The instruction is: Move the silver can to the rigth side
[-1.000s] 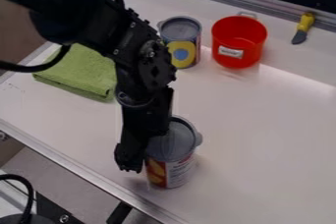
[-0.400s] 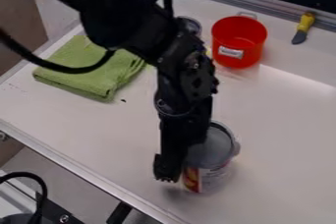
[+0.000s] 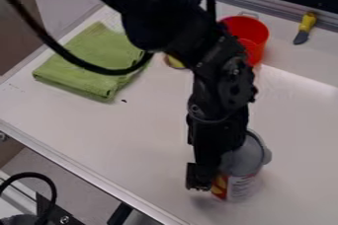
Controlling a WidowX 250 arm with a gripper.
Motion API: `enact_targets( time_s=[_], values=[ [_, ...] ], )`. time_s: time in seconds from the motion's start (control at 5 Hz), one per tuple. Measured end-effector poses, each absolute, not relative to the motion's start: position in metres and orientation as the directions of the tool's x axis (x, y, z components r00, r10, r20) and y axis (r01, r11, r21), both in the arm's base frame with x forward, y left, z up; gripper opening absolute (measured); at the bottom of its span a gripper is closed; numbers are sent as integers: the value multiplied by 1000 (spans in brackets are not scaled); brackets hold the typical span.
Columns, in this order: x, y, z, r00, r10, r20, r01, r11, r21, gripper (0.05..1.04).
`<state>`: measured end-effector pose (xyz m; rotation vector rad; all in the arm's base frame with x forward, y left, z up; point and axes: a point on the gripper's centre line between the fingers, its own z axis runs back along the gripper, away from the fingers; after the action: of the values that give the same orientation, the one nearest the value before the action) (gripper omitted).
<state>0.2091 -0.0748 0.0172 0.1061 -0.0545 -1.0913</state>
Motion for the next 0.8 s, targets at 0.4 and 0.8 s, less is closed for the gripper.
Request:
enact_targets(
  time_s=[0.4, 0.8],
  values=[
    [210, -86, 18, 526, -850, 29, 846, 527, 83, 997],
    [211, -89, 24, 603, -796, 46, 795, 605, 53, 997]
  ],
)
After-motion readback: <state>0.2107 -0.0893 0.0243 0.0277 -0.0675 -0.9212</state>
